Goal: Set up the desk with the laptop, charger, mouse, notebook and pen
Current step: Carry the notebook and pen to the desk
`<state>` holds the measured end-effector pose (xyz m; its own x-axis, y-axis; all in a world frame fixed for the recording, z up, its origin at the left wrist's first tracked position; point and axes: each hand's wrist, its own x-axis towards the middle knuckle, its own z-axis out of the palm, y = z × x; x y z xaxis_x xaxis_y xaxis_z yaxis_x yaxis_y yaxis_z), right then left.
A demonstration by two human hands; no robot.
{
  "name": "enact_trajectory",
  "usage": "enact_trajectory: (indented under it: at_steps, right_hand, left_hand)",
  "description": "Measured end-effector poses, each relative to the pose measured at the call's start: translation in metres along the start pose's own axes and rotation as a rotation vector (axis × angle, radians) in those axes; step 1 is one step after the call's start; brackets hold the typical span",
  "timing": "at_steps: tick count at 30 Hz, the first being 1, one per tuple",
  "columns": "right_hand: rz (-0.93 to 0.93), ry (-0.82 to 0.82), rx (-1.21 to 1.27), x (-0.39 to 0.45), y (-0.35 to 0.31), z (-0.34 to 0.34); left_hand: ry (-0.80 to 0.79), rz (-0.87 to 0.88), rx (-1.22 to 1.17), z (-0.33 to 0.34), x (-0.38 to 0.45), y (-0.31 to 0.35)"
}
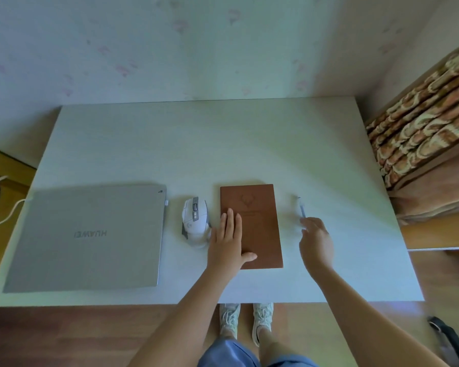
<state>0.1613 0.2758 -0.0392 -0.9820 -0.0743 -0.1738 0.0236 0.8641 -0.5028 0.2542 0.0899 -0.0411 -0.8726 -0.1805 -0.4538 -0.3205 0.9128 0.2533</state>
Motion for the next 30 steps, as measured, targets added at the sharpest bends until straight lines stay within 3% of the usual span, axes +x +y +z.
enact_trajectory:
  at_steps: [7,13,19,25,30]
  right_hand:
    - [-0.139,-0.295,-0.309,-0.01,0.011,0.001]
    - [-0.214,-0.399,-0.41,-0.006,0.006,-0.009]
    - [-0.257,-0.327,-0.254,0.001,-0.003,-0.052]
    - [-0.152,-0.127,0.174,-0.015,-0.002,-0.103]
    - [-0.126,-0.014,0.482,-0.035,-0.004,-0.139]
  left_hand:
    - [-0.001,-0.031,0.088,0.005,-0.001,0.008]
    - [0.001,-0.042,0.148,0.004,-0.005,0.011]
    - [0.201,-0.077,-0.11,-0.031,-0.004,0.023]
    - [0.329,-0.112,-0.588,-0.072,-0.022,0.059]
    - [0.45,-0.04,-0.911,-0.096,-0.051,0.077]
